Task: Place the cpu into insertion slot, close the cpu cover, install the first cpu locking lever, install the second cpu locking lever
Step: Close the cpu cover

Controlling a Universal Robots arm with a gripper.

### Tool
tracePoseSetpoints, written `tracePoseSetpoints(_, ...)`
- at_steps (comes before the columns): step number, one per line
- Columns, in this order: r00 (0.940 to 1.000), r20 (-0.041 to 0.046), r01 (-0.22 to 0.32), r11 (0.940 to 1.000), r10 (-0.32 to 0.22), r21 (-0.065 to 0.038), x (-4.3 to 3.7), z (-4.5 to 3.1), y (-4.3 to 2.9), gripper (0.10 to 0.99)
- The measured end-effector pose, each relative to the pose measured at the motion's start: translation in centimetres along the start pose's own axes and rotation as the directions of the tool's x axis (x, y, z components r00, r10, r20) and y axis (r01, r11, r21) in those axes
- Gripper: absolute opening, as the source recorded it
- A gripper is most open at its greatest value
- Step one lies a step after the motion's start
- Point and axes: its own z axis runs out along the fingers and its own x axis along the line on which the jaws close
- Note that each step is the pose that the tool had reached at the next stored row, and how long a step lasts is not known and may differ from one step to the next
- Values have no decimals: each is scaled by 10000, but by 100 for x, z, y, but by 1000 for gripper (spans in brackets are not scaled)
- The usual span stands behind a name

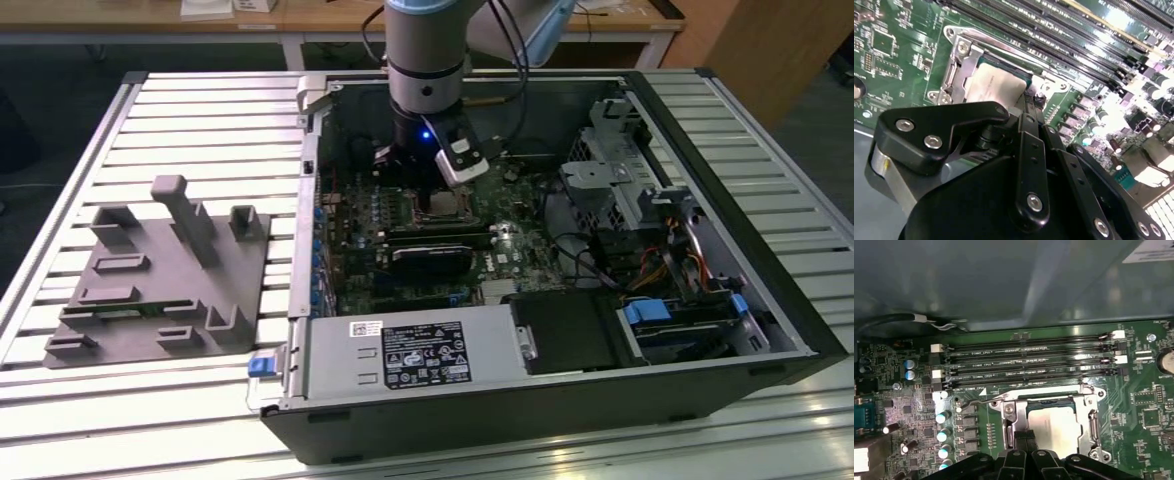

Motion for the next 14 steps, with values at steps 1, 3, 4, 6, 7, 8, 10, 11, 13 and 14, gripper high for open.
tracePoseSetpoints(1,10000,-2,22,10000,-22,-2,9,5,-2,106)
tracePoseSetpoints(3,10000,-6,73,10000,-73,-16,28,14,-4,106)
tracePoseSetpoints(4,10000,-9,99,9999,-99,-24,36,19,-5,106)
tracePoseSetpoints(6,9999,-13,161,9999,-161,-51,47,29,-6,106)
tracePoseSetpoints(7,9998,-15,193,9998,-193,-61,49,33,-7,106)
tracePoseSetpoints(8,9997,-15,225,9997,-225,-65,49,39,-6,106)
tracePoseSetpoints(10,9996,-21,273,9996,-273,-65,51,49,-8,106)
tracePoseSetpoints(11,9996,-22,287,9996,-287,-62,51,52,-9,106)
tracePoseSetpoints(13,9996,-23,289,9996,-289,-62,51,53,-9,106)
tracePoseSetpoints(14,9996,-22,290,9996,-290,-63,51,54,-8,106)
